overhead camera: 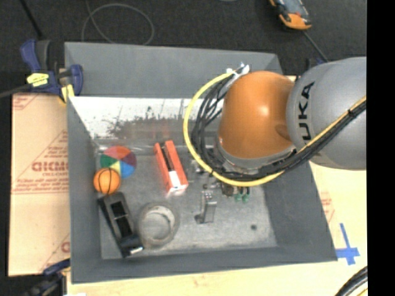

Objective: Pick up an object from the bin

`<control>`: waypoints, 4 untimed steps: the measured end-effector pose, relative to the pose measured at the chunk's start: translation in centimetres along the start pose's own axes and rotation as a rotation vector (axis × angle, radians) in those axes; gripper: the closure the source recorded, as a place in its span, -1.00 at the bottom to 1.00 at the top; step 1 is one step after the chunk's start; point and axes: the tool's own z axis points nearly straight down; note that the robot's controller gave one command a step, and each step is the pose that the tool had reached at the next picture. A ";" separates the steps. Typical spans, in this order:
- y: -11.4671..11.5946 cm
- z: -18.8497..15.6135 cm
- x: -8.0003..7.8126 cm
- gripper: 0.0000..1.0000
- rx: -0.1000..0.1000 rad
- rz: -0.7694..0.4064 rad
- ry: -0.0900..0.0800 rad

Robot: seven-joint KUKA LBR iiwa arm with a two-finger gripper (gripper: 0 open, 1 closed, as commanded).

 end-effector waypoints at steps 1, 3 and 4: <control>0.0 -0.4 -0.2 -1.00 -0.001 0.003 -0.008; 4.2 8.4 1.7 -1.00 0.000 -0.022 -0.003; 4.6 10.7 -2.1 -1.00 0.002 -0.182 -0.009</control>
Offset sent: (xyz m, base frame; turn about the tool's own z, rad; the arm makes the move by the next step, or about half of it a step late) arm -0.0198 0.0496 -0.1429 -0.0652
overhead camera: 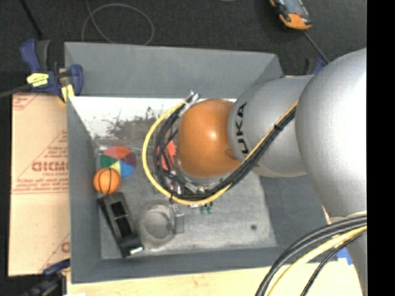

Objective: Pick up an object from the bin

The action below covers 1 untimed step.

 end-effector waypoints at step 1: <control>-0.4 3.2 0.7 -1.00 -0.004 0.042 0.011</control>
Offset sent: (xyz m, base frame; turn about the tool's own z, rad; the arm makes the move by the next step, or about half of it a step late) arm -0.0032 0.0036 -0.0361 -0.0242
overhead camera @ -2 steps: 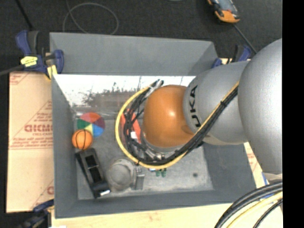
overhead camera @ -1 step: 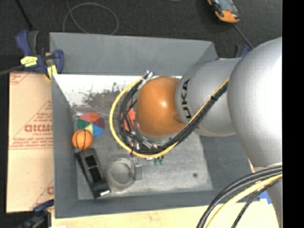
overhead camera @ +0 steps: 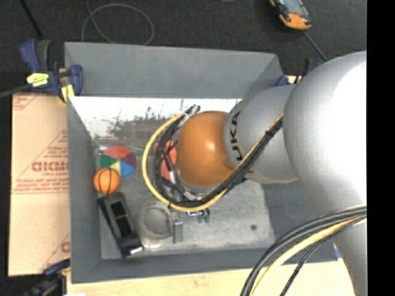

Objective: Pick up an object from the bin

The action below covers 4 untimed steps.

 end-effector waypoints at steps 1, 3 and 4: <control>0.6 -0.5 -1.2 1.00 0.005 -0.060 -0.032; 0.5 -0.9 -1.1 1.00 0.005 -0.058 -0.028; 0.5 -2.1 -0.8 1.00 0.006 -0.060 -0.014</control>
Offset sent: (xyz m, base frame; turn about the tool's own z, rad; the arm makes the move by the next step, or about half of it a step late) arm 0.0000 0.0000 0.0000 0.0000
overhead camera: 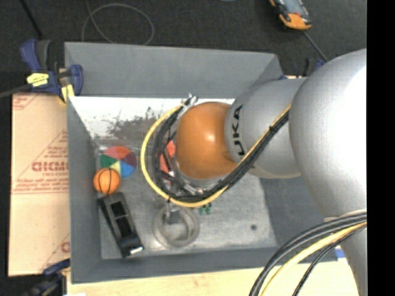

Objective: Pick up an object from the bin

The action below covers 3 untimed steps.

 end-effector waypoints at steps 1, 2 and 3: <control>0.0 -1.0 -0.1 1.00 -0.001 0.001 0.000; 0.0 -2.1 0.0 1.00 0.000 0.001 0.006; 0.0 -3.4 0.0 1.00 -0.001 0.002 0.006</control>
Offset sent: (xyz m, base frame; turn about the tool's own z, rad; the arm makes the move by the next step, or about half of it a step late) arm 0.0002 0.0001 0.0546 0.0000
